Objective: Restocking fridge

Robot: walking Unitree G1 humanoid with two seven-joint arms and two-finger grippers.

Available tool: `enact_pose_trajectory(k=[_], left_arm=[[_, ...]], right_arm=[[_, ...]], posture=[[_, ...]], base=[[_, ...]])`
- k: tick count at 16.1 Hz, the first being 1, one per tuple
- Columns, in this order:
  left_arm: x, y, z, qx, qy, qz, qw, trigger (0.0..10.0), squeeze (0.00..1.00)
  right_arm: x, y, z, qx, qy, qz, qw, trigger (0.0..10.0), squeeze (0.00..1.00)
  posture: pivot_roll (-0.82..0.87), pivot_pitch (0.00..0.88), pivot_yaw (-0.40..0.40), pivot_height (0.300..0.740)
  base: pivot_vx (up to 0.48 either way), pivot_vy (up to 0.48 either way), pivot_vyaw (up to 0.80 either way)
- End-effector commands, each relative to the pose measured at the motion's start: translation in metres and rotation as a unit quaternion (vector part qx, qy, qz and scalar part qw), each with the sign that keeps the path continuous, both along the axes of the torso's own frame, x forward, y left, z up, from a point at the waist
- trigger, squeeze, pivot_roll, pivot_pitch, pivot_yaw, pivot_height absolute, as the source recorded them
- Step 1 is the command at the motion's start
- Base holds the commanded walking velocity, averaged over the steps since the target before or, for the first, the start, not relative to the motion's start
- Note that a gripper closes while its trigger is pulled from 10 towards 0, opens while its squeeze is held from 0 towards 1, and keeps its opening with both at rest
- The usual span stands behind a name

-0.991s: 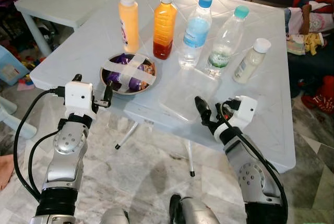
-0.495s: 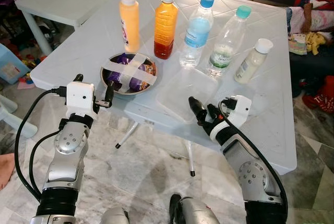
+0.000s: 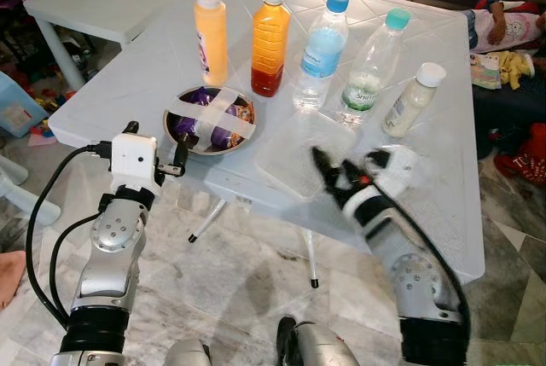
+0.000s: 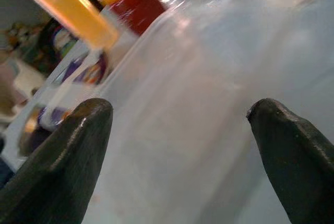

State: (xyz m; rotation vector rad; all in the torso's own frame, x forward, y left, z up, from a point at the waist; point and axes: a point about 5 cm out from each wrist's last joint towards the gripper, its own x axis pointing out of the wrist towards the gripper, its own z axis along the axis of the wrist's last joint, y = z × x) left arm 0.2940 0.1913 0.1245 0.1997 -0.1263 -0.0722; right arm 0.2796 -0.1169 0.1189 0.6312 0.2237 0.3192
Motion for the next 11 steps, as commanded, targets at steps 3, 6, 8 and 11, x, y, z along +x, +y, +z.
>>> enact_pose_trajectory(k=[3, 6, 8, 11], left_arm=[[-0.001, 0.0, 0.0, 0.007, 0.001, -0.002, 1.0, 10.0, 0.0], [0.0, -0.002, -0.001, 0.007, 0.003, -0.004, 1.0, 10.0, 0.0], [0.0, -0.004, -0.001, 0.007, 0.002, -0.006, 1.0, 10.0, 0.0], [-0.001, -0.002, -0.002, 0.009, 0.003, -0.004, 1.0, 10.0, 0.0]], right_arm=[[0.0, -0.009, 0.001, -0.037, -0.018, -0.032, 0.999, 10.0, 0.0], [0.007, -0.021, 0.007, -0.059, -0.042, -0.034, 0.997, 10.0, 0.0], [0.013, -0.026, 0.011, -0.079, -0.062, -0.041, 0.994, 10.0, 0.0], [0.019, -0.031, 0.019, -0.11, -0.093, -0.051, 0.988, 10.0, 0.0]], posture=[[0.0, 0.136, -0.047, 0.74], [-0.01, 0.139, -0.045, 0.74], [0.0, 0.14, -0.046, 0.74], [0.0, 0.144, -0.048, 0.74]], base=[[0.0, 0.0, 0.0], [0.0, 0.0, 0.0], [0.0, 0.0, 0.0], [0.0, 0.0, 0.0]])
